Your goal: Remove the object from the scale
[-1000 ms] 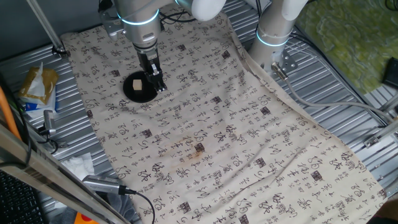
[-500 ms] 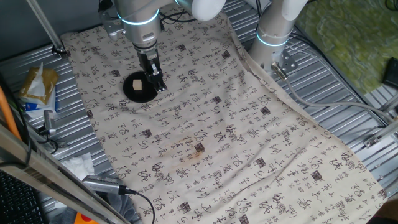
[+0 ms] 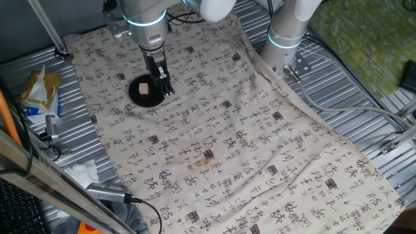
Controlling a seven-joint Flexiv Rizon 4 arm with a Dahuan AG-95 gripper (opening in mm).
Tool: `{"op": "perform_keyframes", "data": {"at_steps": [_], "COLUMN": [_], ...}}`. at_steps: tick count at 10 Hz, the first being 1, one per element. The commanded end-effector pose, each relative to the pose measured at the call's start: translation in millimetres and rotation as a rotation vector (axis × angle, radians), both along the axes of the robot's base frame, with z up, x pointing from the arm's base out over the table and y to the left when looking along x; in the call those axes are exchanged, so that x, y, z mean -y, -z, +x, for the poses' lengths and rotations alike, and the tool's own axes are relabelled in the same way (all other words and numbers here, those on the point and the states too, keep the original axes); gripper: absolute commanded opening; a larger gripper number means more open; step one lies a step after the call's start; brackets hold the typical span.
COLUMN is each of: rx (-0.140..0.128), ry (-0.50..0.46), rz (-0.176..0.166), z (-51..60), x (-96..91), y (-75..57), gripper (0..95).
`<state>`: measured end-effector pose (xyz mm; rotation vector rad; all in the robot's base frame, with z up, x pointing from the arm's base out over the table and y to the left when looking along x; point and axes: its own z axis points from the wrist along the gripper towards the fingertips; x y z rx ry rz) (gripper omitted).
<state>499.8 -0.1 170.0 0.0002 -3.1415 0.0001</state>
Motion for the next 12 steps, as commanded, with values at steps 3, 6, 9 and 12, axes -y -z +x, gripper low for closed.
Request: {"op": "perform_keyframes", "data": {"at_steps": [3, 6, 9, 12], "rx": [0.104, 0.104, 0.104, 0.104], "ry": [-0.219, -0.217, -0.218, -0.221], "rz": [0.037, 0.036, 0.035, 0.034], "z": [-0.1, -0.1, -0.1, -0.1], "x": [-0.6, -0.7, -0.7, -0.7], "y": [-2.3, -2.6, -2.6, -2.6], "gripper": [0.0, 0.0, 0.0, 0.0]}}
